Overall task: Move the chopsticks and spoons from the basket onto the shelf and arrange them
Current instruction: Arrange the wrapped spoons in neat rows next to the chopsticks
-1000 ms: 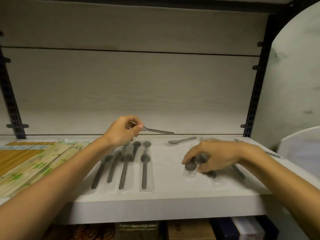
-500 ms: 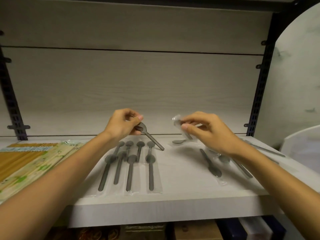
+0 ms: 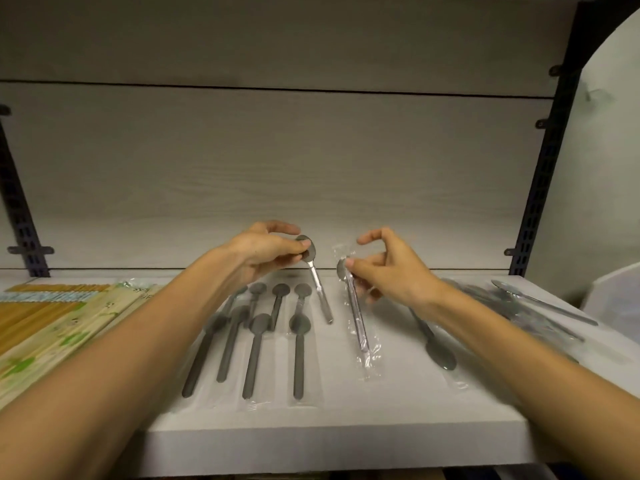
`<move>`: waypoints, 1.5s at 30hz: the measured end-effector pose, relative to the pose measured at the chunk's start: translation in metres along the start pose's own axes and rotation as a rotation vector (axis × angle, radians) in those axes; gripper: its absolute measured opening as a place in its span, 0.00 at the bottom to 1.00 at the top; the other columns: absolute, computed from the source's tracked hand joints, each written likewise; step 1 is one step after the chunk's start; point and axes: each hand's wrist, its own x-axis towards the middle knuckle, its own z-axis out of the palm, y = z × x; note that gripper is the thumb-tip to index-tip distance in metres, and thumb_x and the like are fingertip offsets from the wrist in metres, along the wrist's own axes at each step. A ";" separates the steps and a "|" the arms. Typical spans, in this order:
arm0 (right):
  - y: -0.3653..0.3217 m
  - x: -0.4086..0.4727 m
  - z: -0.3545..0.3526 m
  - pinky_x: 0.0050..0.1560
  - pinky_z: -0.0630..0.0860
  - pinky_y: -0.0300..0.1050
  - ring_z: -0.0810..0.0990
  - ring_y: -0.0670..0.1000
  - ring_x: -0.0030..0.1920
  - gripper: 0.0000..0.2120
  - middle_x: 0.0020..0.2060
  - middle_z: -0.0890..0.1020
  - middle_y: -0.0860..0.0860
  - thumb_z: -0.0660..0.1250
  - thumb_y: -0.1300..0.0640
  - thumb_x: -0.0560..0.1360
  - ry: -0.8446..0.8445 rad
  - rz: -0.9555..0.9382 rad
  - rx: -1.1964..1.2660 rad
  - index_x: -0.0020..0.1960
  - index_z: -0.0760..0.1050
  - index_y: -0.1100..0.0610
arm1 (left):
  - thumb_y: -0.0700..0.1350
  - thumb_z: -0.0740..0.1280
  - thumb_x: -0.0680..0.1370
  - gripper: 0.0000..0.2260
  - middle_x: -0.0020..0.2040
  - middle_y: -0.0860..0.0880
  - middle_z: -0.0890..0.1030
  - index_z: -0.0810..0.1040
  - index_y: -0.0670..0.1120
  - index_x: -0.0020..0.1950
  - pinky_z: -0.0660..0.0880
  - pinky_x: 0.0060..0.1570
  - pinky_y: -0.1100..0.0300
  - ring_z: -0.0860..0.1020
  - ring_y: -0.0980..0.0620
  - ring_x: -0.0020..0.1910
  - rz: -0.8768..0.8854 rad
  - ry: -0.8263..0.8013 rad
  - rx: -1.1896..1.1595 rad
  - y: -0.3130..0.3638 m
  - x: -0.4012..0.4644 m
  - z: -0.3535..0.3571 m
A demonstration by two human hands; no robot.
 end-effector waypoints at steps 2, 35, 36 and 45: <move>0.007 0.001 0.004 0.24 0.74 0.42 0.76 0.48 0.26 0.12 0.31 0.79 0.54 0.69 0.60 0.77 -0.014 0.048 -0.008 0.56 0.67 0.55 | 0.35 0.72 0.73 0.12 0.40 0.44 0.84 0.76 0.44 0.55 0.79 0.36 0.66 0.81 0.55 0.33 -0.019 -0.007 0.145 -0.002 0.007 0.007; 0.016 -0.015 0.012 0.28 0.72 0.37 0.79 0.47 0.31 0.06 0.35 0.86 0.53 0.71 0.59 0.74 -0.193 0.106 -0.153 0.49 0.79 0.59 | 0.37 0.64 0.79 0.10 0.56 0.48 0.82 0.83 0.44 0.56 0.71 0.63 0.53 0.78 0.51 0.58 0.342 -0.396 1.043 -0.047 0.016 0.003; 0.017 -0.016 0.013 0.29 0.72 0.37 0.79 0.46 0.30 0.06 0.36 0.86 0.53 0.72 0.58 0.74 -0.212 0.097 -0.188 0.49 0.78 0.58 | 0.37 0.63 0.80 0.11 0.57 0.48 0.82 0.83 0.45 0.56 0.71 0.63 0.53 0.78 0.51 0.58 0.341 -0.394 1.050 -0.048 0.016 0.003; 0.017 -0.018 0.000 0.47 0.73 0.36 0.78 0.38 0.48 0.12 0.46 0.82 0.40 0.75 0.42 0.67 -0.260 -0.158 -0.613 0.48 0.81 0.43 | 0.39 0.61 0.81 0.14 0.71 0.52 0.72 0.78 0.49 0.64 0.62 0.69 0.64 0.67 0.55 0.71 0.380 -0.419 1.091 -0.051 0.016 0.004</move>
